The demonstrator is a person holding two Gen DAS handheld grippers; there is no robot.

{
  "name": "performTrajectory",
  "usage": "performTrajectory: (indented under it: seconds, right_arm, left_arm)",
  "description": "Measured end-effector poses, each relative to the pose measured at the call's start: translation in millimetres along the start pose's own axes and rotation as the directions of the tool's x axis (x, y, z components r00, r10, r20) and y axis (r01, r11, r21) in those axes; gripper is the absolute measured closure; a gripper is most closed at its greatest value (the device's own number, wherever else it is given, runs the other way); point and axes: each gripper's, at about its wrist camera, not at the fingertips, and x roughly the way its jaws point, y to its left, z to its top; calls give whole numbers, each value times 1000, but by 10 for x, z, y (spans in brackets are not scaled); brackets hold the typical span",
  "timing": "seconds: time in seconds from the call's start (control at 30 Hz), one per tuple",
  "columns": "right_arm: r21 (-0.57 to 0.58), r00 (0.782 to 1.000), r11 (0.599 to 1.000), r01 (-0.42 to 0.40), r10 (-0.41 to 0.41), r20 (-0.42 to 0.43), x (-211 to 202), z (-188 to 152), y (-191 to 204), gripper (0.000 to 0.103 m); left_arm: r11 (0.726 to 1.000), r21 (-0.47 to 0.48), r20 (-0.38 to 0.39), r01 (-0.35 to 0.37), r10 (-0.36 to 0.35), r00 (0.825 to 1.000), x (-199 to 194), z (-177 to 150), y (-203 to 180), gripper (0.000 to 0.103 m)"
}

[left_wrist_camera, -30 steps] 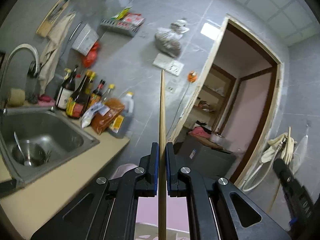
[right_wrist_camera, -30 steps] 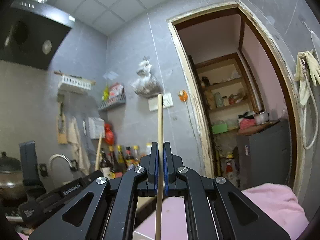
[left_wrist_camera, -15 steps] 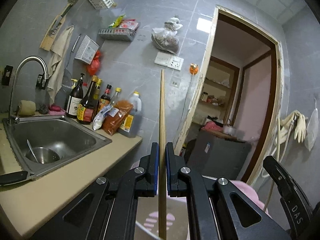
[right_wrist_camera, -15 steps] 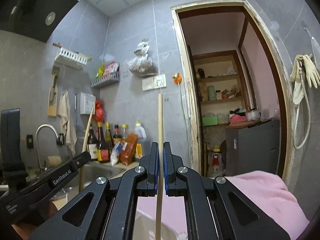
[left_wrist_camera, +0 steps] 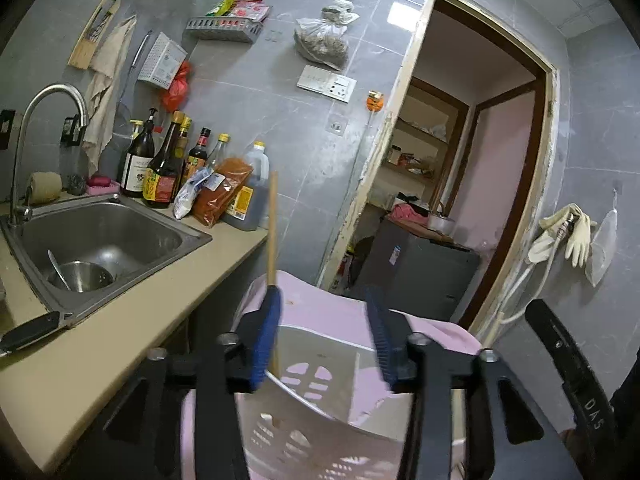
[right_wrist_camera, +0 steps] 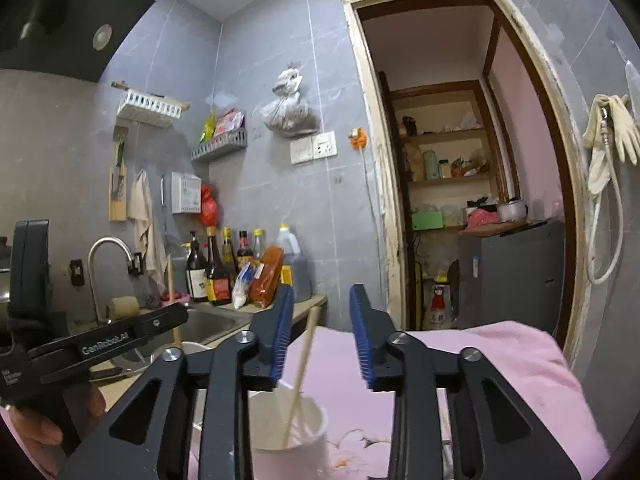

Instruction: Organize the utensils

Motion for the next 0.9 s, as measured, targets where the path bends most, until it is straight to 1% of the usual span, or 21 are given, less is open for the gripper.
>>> performTrajectory:
  seconds: [0.03,0.07,0.1,0.13,0.17,0.2,0.23,0.27,0.33,0.37,0.4,0.5,0.57,0.67,0.77,0.87,0.9]
  right_arm:
    - [4,1000,1000,3,-3,5,-41,24,-35,50]
    - [5,1000,1000,12,-12,12,-107,61,-92,39]
    - [2,1000,1000,21,-21,15,-147,86,-127,34]
    - [-4,999,1000,31,-31,17,-188,109,-165,33]
    - [-13,999,999,41,-41,19,-241,134,-208,29]
    - [-21,998,998,54,-53,23,-311,160,-266,24]
    - [-29,997,997,65,-64,30,-387,182,-327,22]
    - [-37,997,997,74,-73,36,-446,196,-370,17]
    - [-58,994,993,99,-97,43,-562,218,-463,8]
    - [-68,993,991,111,-108,47,-628,228,-510,2]
    - [-75,991,990,123,-119,53,-710,231,-565,0]
    - [-100,987,982,158,-153,54,-909,223,-690,0]
    - [-112,984,978,174,-170,45,-1009,201,-758,0]
    - [-127,983,975,185,-183,23,-1093,156,-835,0]
    - [-149,979,969,198,-204,-20,-1132,81,-924,0]
    - [-149,971,968,202,-218,-97,-1098,-29,-1055,0]
    - [-149,967,968,202,-221,-123,-1076,-66,-1098,0]
  left_arm:
    - [1000,5,2,3,-3,1000,-34,9,-32,50]
    - [1000,14,4,4,-4,1000,-82,10,-83,46]
    - [1000,25,5,2,-2,1000,-118,19,-125,43]
    - [999,39,5,2,-2,1000,-150,17,-173,36]
    - [998,60,3,-1,1,1000,-193,8,-246,28]
    - [997,78,2,-8,8,1000,-217,8,-308,23]
    - [995,98,2,-14,14,1000,-248,-6,-374,16]
    - [993,116,5,-19,19,1000,-267,-16,-436,12]
    - [986,164,10,-22,20,1000,-328,-73,-586,9]
    - [983,183,8,-18,17,1000,-348,-102,-648,8]
    - [979,201,2,-9,9,1000,-369,-141,-713,7]
    - [971,237,-38,24,-15,999,-412,-282,-872,7]
    - [968,245,-81,45,-26,996,-419,-399,-966,7]
    - [965,250,-155,74,-36,987,-407,-545,-1058,7]
    - [959,265,-242,100,-34,970,-356,-725,-1162,7]
    - [949,292,-317,122,-24,948,-305,-935,-1278,7]
    - [944,303,-352,134,-20,936,-262,-1013,-1324,7]
